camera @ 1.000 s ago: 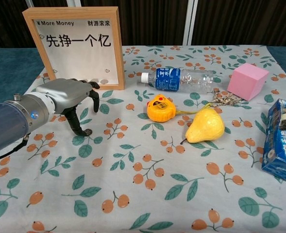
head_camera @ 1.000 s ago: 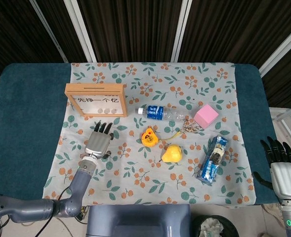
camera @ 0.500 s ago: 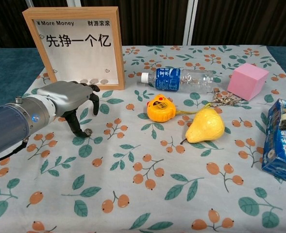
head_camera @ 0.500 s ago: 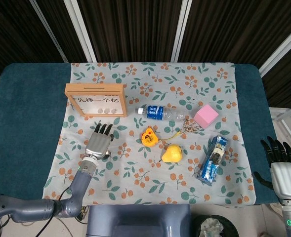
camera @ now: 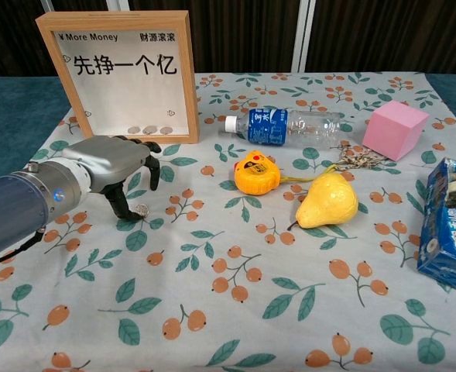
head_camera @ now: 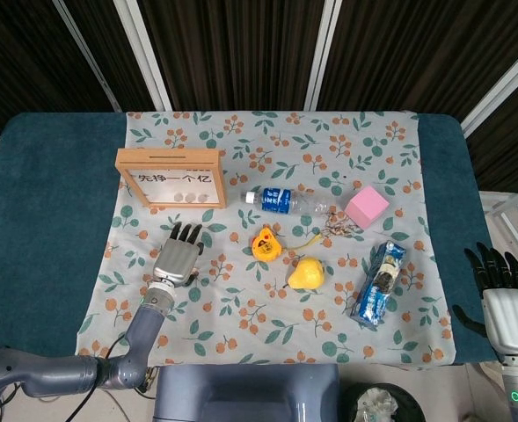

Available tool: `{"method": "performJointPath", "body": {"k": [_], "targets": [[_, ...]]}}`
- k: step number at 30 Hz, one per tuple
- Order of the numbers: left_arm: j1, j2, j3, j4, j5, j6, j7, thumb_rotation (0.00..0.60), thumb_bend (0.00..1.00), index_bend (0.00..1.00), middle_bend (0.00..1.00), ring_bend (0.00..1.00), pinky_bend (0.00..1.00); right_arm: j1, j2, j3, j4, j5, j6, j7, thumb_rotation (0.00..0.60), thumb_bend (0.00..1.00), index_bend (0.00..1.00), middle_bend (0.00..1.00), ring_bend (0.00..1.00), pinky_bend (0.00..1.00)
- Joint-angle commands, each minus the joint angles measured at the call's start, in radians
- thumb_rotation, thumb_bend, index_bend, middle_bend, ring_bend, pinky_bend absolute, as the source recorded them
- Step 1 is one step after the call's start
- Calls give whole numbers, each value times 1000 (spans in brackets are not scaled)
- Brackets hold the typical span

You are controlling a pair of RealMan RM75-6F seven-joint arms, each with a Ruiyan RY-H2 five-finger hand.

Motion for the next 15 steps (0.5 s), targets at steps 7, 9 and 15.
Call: {"method": "performJointPath", "body": {"k": [7,9,15], "targets": [[-1,-1,7,-5,15,0,-2,600,48,437,11,0,0,0,0,0,-1,1,-1,-1,600,296,79,0,0,0],[0,-1,9,-7,18,1,-1,600,55,444,16,0,0,0,1,0,-1,1,-1,0,600,296,79,0,0,0],[-1,-1,13,-9,22,-7,-4,600,107,465,22,0,0,0,1,0,-1,2,-1,0,600,297,79,0,0,0]]}}
